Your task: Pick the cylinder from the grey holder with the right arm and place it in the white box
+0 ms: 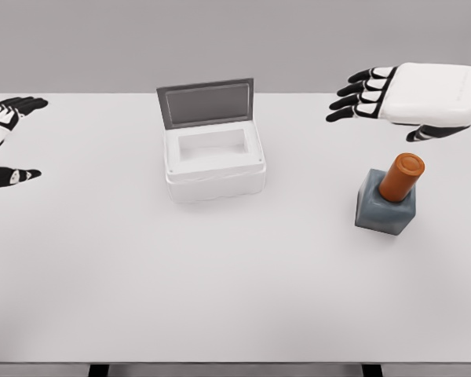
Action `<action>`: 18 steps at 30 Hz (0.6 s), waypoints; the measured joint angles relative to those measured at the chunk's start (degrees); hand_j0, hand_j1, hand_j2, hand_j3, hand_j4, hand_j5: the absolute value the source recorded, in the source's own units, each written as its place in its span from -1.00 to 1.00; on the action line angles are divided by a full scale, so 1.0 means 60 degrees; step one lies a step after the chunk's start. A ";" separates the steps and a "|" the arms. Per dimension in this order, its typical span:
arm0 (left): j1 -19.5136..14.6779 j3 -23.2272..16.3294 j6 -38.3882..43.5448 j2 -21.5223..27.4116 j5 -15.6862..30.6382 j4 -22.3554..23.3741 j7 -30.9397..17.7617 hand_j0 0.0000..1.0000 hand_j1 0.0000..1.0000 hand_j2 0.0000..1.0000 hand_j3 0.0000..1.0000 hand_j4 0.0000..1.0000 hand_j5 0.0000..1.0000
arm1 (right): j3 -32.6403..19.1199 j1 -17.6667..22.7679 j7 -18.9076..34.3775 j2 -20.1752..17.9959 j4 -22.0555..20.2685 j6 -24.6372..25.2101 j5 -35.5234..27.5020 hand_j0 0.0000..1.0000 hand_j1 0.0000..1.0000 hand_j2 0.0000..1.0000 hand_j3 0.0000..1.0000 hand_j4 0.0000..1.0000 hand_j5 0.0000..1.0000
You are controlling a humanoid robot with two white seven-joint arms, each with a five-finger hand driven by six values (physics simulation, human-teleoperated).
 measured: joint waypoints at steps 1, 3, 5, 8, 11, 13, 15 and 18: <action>0.0015 0.0019 0.0000 0.0003 -0.0010 0.0003 -0.0004 1.00 1.00 1.00 1.00 1.00 1.00 | 0.0012 0.0000 0.0000 0.0014 -0.0002 0.0000 0.0004 1.00 1.00 1.00 1.00 1.00 1.00; 0.0029 0.0042 0.0000 0.0007 -0.0032 -0.0001 -0.0022 1.00 1.00 1.00 1.00 1.00 1.00 | 0.0020 0.0000 0.0000 0.0031 -0.0004 0.0000 -0.0001 1.00 1.00 1.00 1.00 1.00 1.00; 0.0029 0.0054 -0.0001 0.0006 -0.0048 -0.0003 -0.0032 1.00 1.00 1.00 1.00 1.00 1.00 | 0.0007 -0.0029 0.0000 0.0037 -0.0005 0.0000 0.0000 1.00 1.00 1.00 1.00 1.00 1.00; 0.0029 0.0062 -0.0001 -0.0004 -0.0071 -0.0011 -0.0040 1.00 1.00 1.00 1.00 1.00 1.00 | -0.0022 0.0044 0.0001 -0.0049 0.0000 -0.0003 -0.0380 0.96 0.96 0.96 0.96 0.96 0.96; 0.0029 0.0065 -0.0001 -0.0021 -0.0101 -0.0016 -0.0051 1.00 1.00 1.00 1.00 1.00 1.00 | 0.0182 0.0381 0.0001 -0.0808 0.0005 0.0108 -0.2565 0.99 0.99 0.99 0.99 0.99 0.99; 0.0044 0.0065 -0.0001 -0.0027 -0.0114 -0.0018 -0.0054 1.00 1.00 1.00 1.00 1.00 1.00 | 0.0196 0.0396 0.0001 -0.1172 0.0006 0.1095 -0.3650 1.00 1.00 1.00 1.00 1.00 1.00; 0.0044 0.0063 -0.0001 -0.0030 -0.0124 -0.0019 -0.0055 1.00 1.00 1.00 1.00 1.00 1.00 | 0.0205 0.0410 0.0000 -0.1384 0.0008 0.2291 -0.4229 1.00 1.00 1.00 1.00 1.00 1.00; 0.0044 0.0057 -0.0001 -0.0032 -0.0145 -0.0019 -0.0057 1.00 1.00 1.00 1.00 1.00 1.00 | 0.0228 0.0440 0.0000 -0.1511 0.0010 0.3776 -0.4603 0.99 0.99 0.99 0.99 0.99 0.99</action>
